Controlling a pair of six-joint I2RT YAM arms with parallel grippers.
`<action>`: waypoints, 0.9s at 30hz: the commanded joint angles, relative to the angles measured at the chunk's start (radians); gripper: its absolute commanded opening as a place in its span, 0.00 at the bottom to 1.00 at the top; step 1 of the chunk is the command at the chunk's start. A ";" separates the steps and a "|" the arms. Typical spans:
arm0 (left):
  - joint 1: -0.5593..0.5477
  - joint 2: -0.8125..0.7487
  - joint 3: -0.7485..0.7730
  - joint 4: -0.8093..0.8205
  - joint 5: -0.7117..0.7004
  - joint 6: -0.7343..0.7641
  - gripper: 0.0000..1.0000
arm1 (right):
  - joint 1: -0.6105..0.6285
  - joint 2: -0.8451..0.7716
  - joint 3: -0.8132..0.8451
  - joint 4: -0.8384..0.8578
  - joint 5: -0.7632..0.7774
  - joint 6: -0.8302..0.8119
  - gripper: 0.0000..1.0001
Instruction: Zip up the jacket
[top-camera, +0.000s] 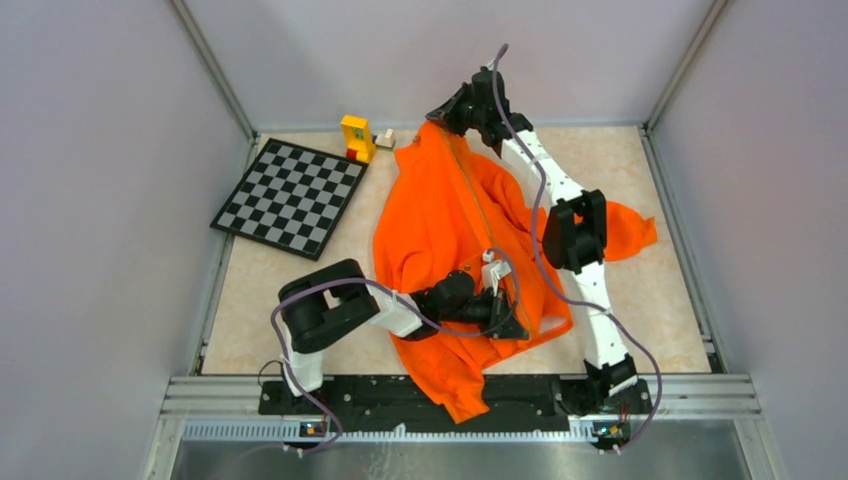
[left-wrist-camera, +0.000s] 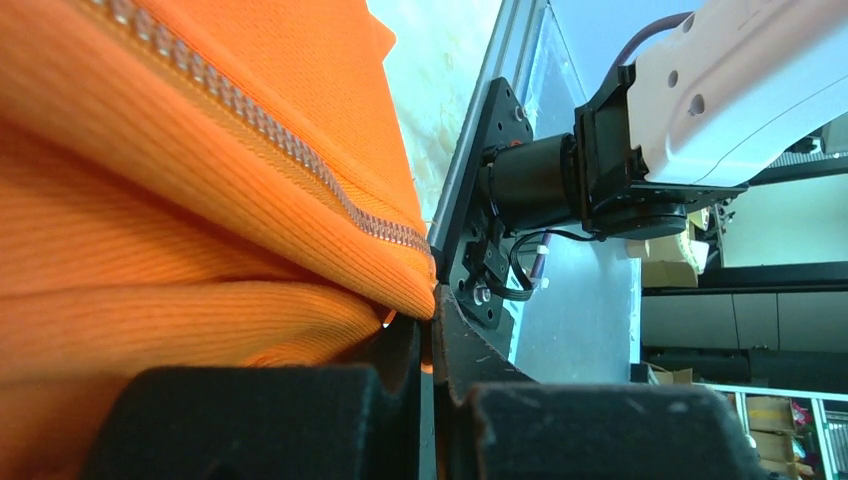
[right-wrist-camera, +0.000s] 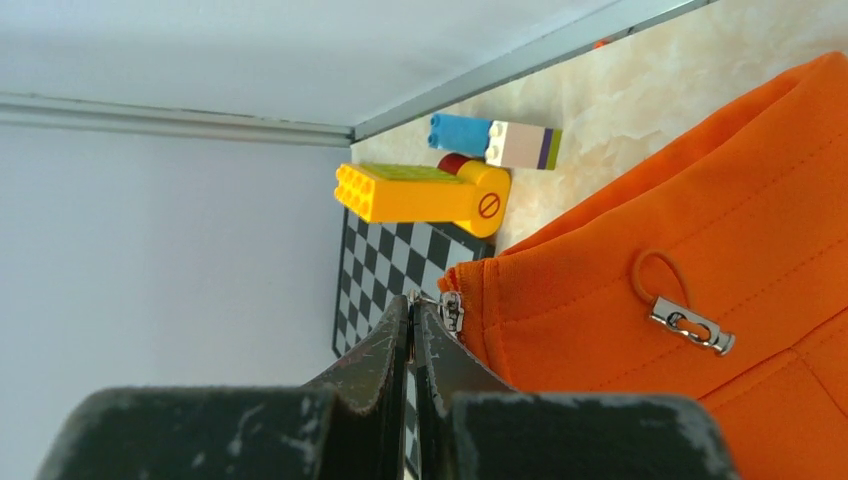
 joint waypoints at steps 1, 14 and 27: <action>-0.028 0.029 0.017 -0.071 0.144 -0.016 0.00 | -0.048 0.052 0.156 0.226 0.024 0.022 0.00; 0.146 0.030 0.142 -0.134 0.109 0.088 0.51 | -0.121 -0.253 0.119 -0.408 0.031 -0.595 0.99; 0.143 -0.542 0.047 -0.539 -0.007 0.276 0.99 | -0.117 -1.406 -0.833 -0.228 0.312 -0.777 0.99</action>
